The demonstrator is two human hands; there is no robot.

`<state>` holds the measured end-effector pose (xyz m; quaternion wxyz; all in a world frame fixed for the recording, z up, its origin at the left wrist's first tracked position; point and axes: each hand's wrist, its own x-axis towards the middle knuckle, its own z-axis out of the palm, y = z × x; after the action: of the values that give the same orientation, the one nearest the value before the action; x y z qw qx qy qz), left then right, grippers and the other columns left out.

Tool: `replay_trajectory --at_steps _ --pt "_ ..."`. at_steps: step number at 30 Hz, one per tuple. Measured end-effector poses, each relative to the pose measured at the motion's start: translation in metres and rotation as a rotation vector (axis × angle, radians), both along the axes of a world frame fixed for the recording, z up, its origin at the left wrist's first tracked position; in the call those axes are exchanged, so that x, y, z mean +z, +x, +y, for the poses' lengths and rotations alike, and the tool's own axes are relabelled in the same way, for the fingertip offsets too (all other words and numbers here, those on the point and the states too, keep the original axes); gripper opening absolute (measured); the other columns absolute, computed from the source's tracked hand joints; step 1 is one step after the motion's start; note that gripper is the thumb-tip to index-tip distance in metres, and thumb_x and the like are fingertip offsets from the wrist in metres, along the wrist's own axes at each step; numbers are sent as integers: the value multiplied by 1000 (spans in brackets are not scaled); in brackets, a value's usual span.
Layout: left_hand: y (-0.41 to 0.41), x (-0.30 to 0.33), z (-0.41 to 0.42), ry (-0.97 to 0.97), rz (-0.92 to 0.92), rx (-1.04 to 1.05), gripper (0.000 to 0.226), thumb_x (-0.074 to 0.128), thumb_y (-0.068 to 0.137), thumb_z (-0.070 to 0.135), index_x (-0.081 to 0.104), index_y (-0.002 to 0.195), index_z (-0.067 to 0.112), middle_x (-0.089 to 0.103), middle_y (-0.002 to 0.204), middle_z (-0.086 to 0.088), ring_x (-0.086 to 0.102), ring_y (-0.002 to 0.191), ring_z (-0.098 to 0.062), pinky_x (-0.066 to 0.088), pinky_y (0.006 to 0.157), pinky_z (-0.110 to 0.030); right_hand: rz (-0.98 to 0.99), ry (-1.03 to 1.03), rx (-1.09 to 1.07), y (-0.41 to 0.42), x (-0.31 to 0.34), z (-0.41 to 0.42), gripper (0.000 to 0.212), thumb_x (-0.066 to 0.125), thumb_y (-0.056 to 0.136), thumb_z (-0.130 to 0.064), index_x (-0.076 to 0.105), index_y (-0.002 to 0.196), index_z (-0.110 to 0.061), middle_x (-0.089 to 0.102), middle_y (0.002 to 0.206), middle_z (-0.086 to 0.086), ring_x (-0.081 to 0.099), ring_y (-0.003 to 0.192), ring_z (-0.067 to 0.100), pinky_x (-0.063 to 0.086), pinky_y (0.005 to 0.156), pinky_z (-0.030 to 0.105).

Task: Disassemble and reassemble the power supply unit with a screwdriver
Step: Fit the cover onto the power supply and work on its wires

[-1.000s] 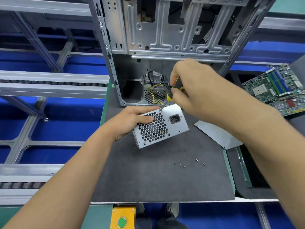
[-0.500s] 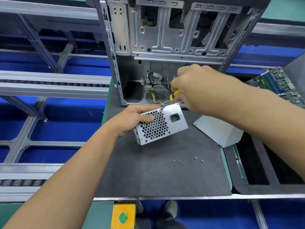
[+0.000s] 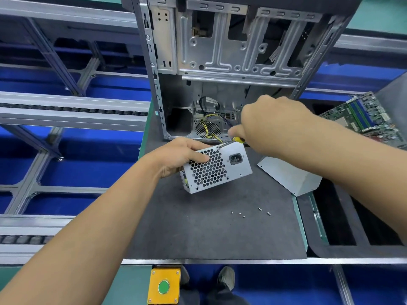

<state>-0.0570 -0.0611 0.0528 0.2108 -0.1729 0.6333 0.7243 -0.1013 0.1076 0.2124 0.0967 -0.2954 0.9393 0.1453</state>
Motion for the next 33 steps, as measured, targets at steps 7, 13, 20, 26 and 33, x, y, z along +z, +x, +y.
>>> replay_trajectory --at_steps 7,13,20,26,33 --pt "-8 -10 7 -100 28 154 13 77 86 19 79 94 9 77 95 -11 73 91 -25 59 86 -38 158 -50 130 8 -17 4 48 52 101 -24 21 65 -18 24 67 3 36 64 28 35 59 36" --pt "-11 -11 7 -125 49 173 10 77 85 16 79 92 10 77 96 -8 72 98 -23 55 92 -35 227 13 362 -1 -11 6 44 61 91 -10 27 64 -13 29 69 2 38 61 27 29 49 32" --pt "-13 -7 6 -115 -3 184 20 79 84 19 77 98 6 77 98 -12 72 98 -28 57 92 -42 111 -37 430 6 -8 8 34 67 77 3 45 100 -11 23 101 5 40 76 25 36 63 36" --pt "-15 -9 4 -72 -23 160 17 77 85 15 77 99 5 77 97 -13 74 91 -26 61 78 -36 118 -38 396 2 0 6 14 66 87 -4 61 98 -11 45 101 7 52 78 33 52 70 42" --pt "-19 -16 3 -33 -24 260 9 76 85 9 76 92 4 76 93 -15 74 87 -25 61 80 -38 107 -18 289 5 -11 0 47 59 93 -9 24 64 -16 26 68 4 29 51 22 37 55 35"
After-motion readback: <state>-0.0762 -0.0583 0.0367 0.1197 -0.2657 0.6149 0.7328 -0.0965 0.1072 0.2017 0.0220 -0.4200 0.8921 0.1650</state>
